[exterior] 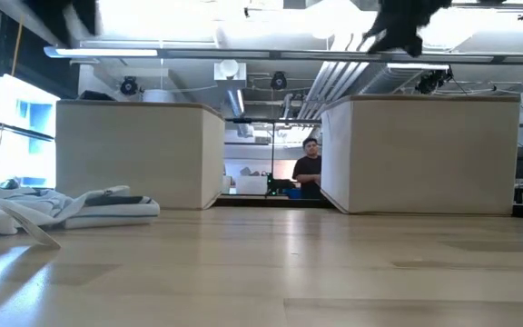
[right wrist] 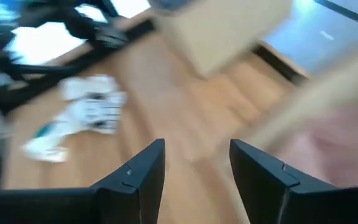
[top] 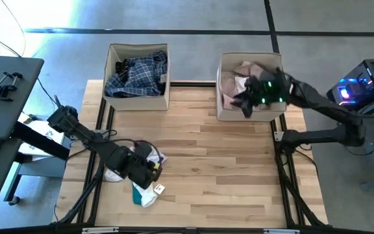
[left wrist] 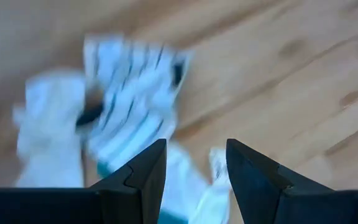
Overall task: Sort clothes
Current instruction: Put the white sock into the right laundry organizer
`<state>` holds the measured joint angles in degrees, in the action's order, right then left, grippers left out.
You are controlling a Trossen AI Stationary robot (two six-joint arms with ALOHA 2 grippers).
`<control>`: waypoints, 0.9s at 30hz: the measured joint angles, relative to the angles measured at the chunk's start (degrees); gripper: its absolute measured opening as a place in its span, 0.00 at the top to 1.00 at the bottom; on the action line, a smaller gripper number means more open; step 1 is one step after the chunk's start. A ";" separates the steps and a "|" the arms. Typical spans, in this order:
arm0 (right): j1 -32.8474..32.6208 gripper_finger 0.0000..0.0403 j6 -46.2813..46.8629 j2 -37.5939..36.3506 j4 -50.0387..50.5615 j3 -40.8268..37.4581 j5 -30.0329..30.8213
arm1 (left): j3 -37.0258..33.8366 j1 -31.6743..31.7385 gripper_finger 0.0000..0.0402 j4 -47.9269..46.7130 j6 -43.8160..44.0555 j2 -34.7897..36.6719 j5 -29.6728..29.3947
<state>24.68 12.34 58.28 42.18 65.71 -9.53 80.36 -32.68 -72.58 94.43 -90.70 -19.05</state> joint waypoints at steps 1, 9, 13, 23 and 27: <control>-2.89 0.58 1.07 -1.06 -1.88 -1.10 0.51 | -1.41 -0.19 0.61 0.25 2.02 0.02 2.64; -23.50 0.58 8.23 -3.59 -12.32 -8.26 11.09 | -10.46 0.08 0.60 -2.53 10.74 -0.04 22.90; -30.66 0.58 11.47 -3.58 -17.83 -12.35 16.06 | -14.10 0.06 0.57 -3.95 13.17 -0.04 23.17; -38.99 0.58 18.72 -3.41 -28.61 -18.01 24.75 | -32.25 2.97 0.54 7.85 10.12 5.10 25.19; -39.65 0.58 18.67 -3.25 -29.44 -18.01 26.09 | -40.00 4.92 0.59 16.48 9.40 8.55 26.39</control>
<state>-14.97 31.00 55.02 12.74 47.70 16.56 40.37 -27.75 -56.10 103.83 -82.14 7.34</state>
